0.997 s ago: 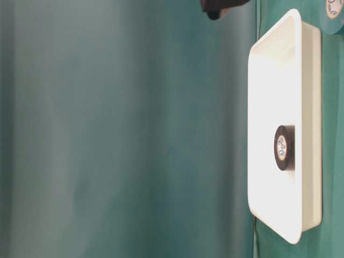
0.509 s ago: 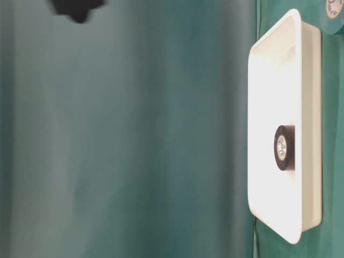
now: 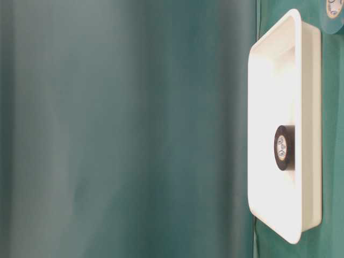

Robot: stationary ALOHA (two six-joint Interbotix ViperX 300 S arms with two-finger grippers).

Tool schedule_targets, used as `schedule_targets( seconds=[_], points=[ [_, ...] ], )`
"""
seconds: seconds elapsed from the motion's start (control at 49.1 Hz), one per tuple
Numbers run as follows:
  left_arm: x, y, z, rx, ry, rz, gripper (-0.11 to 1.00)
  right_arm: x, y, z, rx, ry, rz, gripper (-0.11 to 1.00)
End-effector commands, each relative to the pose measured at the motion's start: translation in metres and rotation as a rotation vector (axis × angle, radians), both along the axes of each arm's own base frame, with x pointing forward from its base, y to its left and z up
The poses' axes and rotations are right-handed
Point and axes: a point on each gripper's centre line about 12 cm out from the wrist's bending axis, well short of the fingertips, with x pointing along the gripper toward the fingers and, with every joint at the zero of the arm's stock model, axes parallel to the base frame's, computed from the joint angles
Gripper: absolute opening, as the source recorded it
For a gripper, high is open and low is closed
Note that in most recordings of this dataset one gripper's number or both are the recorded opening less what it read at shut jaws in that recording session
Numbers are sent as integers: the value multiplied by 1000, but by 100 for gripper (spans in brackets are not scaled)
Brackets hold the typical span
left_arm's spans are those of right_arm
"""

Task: Pick up the tape from a random location and place it into the white case.
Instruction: 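Close the right gripper on the yellow tape roll's rim, then lift the yellow tape roll and carry it toward the white tray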

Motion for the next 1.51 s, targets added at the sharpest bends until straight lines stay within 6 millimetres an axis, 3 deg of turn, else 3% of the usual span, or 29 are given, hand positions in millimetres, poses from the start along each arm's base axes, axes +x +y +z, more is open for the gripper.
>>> schedule_targets(
  seconds=[0.0, 0.468, 1.486],
  points=[
    [2, 1, 5, 2, -14, 3, 98, -1, -1, 28, 2, -49, -1, 32],
    [2, 1, 4, 2, -12, 3, 98, -5, -6, 77, -27, -24, -23, 32],
    [1, 3, 4, 1, -9, 12, 98, -5, -6, 77, -28, -22, -25, 32]
  ],
)
